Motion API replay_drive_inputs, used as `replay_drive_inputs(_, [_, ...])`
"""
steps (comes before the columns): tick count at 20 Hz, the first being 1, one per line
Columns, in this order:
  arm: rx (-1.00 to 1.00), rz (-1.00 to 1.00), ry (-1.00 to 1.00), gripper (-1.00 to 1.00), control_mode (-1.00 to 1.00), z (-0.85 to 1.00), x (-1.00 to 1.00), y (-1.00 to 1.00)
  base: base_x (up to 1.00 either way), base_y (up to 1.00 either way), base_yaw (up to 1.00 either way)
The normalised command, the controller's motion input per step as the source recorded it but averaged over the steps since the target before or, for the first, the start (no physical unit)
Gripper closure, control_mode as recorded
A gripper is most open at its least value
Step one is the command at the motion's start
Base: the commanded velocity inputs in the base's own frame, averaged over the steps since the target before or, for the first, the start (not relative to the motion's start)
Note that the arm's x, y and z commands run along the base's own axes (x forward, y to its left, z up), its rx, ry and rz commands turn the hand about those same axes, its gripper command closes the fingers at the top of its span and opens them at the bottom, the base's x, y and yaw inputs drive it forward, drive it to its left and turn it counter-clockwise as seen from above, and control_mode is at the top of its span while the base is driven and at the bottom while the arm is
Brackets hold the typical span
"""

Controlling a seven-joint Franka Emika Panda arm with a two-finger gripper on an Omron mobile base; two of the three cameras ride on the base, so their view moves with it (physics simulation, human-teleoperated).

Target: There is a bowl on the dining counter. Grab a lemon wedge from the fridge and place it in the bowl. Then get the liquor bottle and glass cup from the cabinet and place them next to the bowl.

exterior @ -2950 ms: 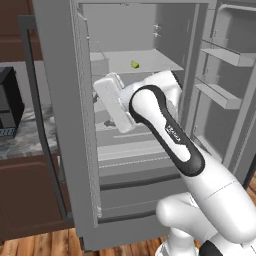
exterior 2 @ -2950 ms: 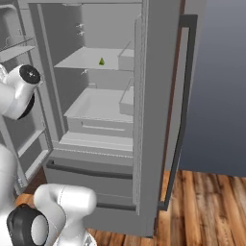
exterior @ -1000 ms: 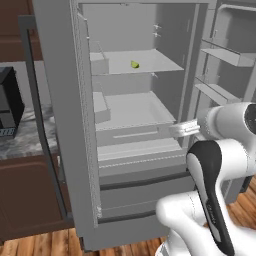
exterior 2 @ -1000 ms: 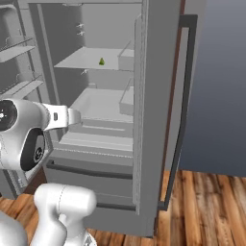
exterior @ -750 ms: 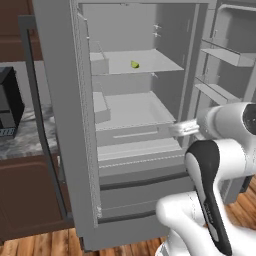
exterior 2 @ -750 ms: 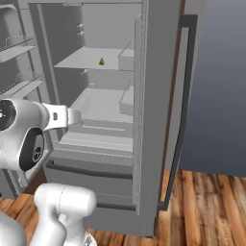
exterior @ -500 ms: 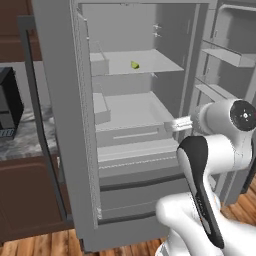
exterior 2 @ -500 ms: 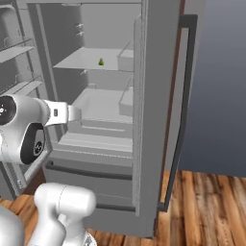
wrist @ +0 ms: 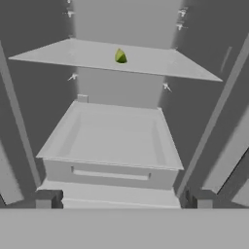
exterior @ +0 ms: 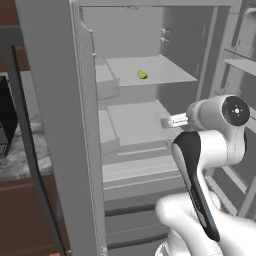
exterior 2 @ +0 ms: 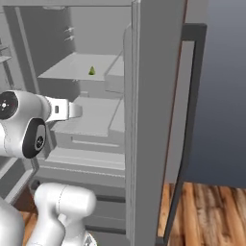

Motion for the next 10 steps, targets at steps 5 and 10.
replay_drive_inputs(5, [0.00,0.00,0.00,-1.00,1.00,0.00,0.00,0.00,0.52,0.04,0.00])
replay_drive_inputs(10, [0.00,0.00,0.00,-1.00,1.00,0.00,0.00,0.00,0.61,0.09,0.00])
